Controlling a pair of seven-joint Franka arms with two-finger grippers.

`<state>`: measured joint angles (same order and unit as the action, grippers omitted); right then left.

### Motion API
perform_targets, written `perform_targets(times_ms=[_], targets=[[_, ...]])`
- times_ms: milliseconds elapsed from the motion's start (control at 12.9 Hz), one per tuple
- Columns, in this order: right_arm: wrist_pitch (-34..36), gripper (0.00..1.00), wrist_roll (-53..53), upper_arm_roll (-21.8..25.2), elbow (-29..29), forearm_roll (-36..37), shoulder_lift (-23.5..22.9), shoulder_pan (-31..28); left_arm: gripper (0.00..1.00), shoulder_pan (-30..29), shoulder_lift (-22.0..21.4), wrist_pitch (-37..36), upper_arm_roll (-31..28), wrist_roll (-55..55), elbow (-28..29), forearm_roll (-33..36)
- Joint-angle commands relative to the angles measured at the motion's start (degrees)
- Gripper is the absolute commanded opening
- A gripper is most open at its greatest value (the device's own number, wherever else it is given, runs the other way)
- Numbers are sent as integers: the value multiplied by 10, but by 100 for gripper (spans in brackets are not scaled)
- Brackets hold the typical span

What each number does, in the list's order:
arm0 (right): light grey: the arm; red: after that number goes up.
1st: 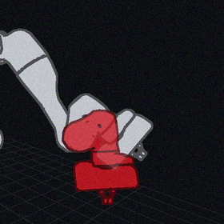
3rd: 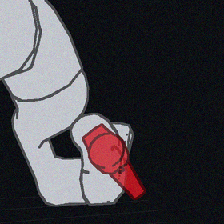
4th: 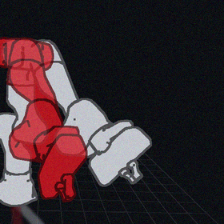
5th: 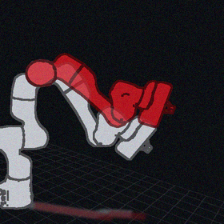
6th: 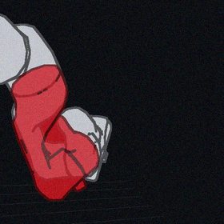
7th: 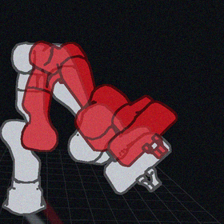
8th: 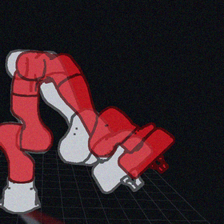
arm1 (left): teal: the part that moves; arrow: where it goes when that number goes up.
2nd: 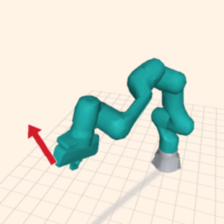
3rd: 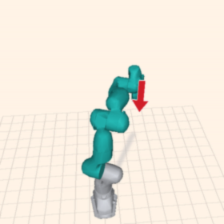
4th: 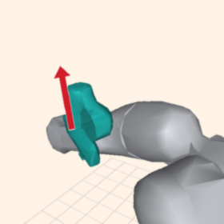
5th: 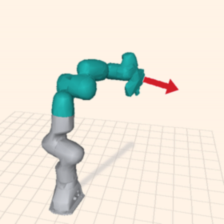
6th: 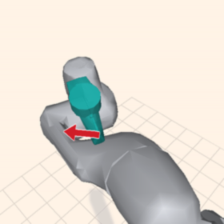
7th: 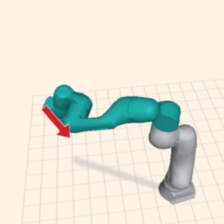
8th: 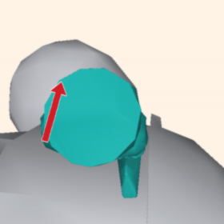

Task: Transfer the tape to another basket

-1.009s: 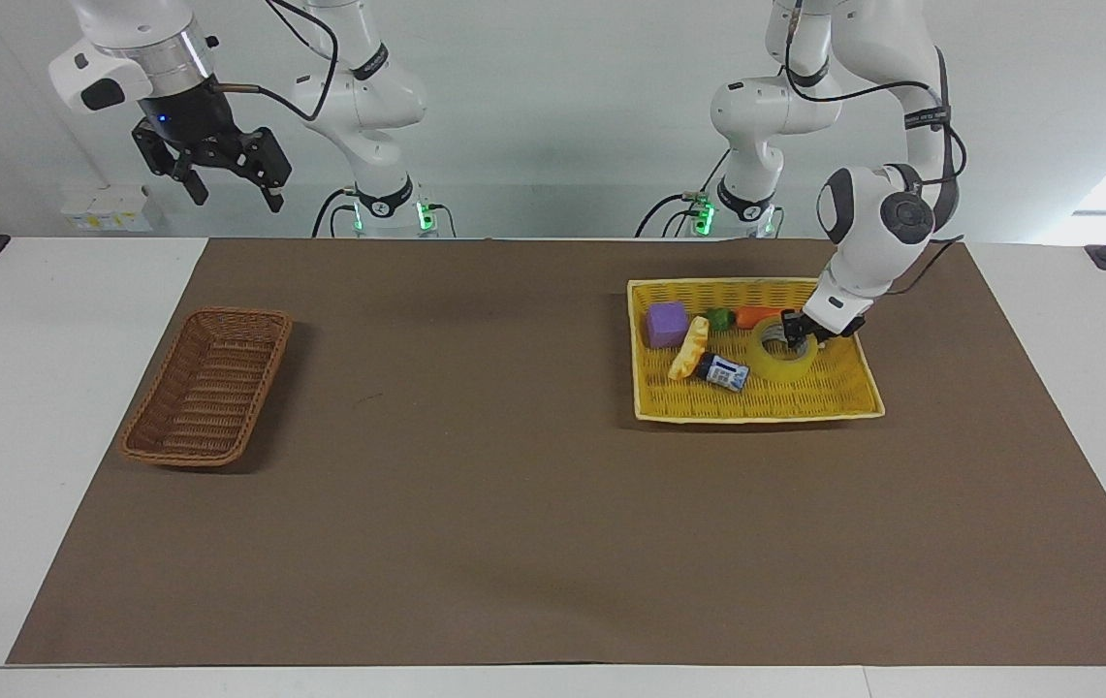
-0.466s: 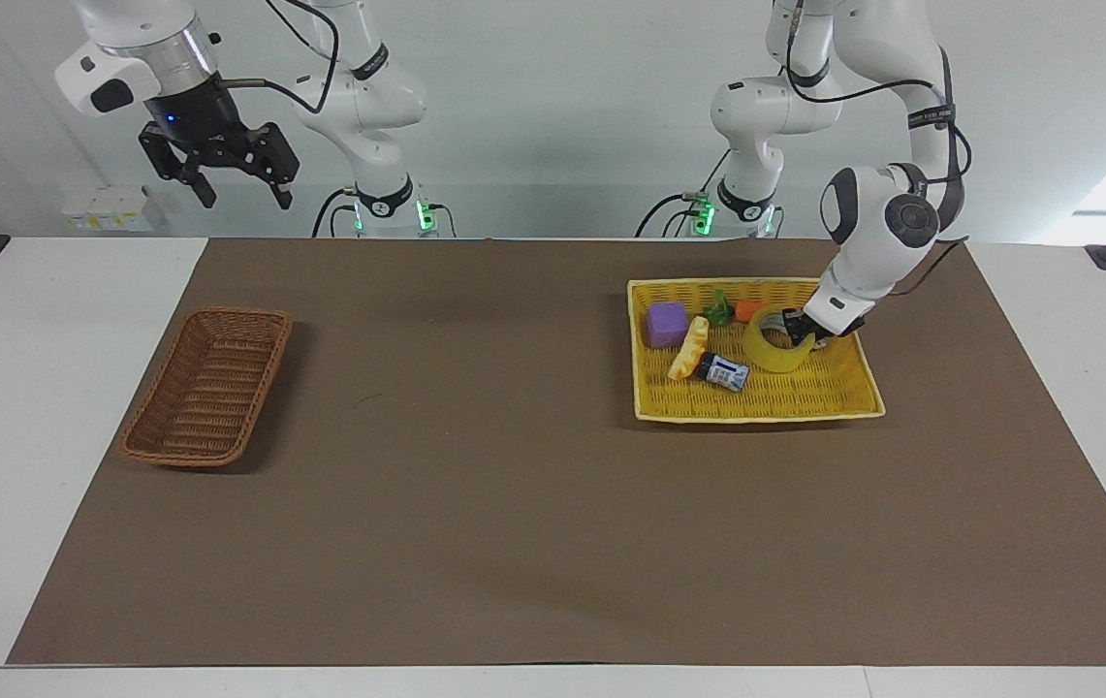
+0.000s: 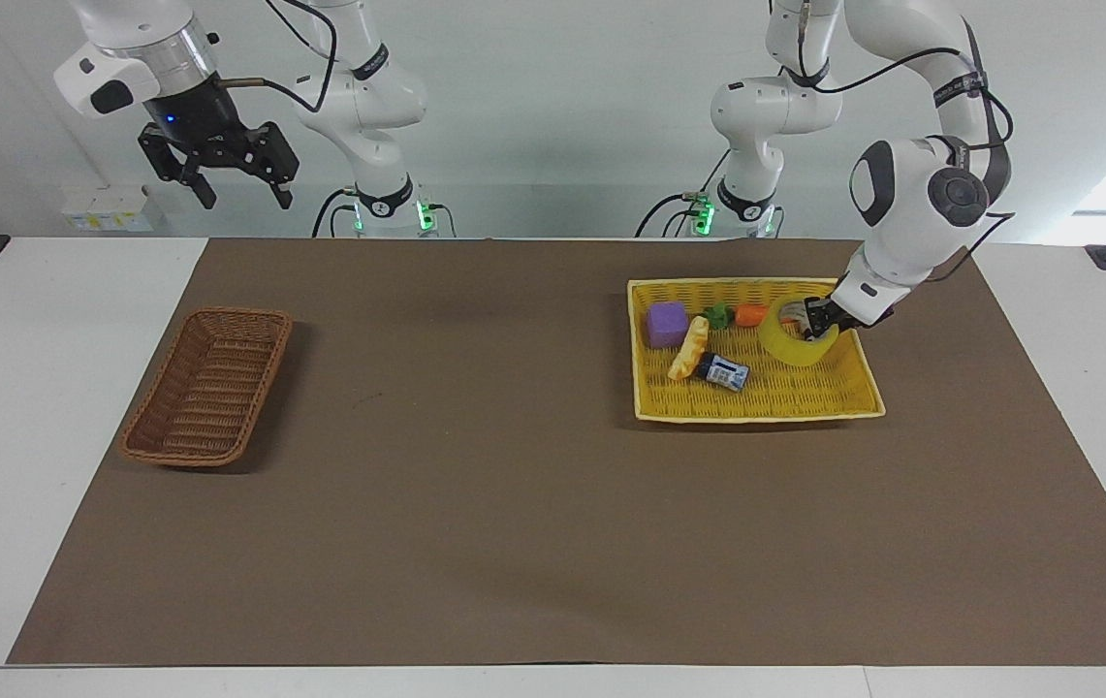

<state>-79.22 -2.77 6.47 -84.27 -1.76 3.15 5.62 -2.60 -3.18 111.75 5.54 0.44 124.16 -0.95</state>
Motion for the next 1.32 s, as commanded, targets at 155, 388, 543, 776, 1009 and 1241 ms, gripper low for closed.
perform_targets(times_ms=[155, 388, 543, 776, 1009, 1241], targets=[[-5, 100, 18, 0, -10, -12, 7, -8, 0, -7, 5, -55, -2, -4, -93, -8], [-5, 100, 18, 0, -10, -11, 7, -8, 0, 10, 12, -51, 3, -20, -126, -32], [-5, 100, 17, 0, -17, 0, 11, -7, 0, 48, 25, -55, 4, -88, -151, -48], [-74, 100, 17, -7, -80, -11, 29, 3, 0, 115, 27, -58, 6, -143, -162, -48], [-153, 100, 17, -7, -100, -70, 11, 53, 0, 172, 29, -54, 6, -212, -176, -80], [-172, 100, 15, -7, -101, -137, -12, 104, 0, 199, 59, -44, 7, -324, -221, -188]])
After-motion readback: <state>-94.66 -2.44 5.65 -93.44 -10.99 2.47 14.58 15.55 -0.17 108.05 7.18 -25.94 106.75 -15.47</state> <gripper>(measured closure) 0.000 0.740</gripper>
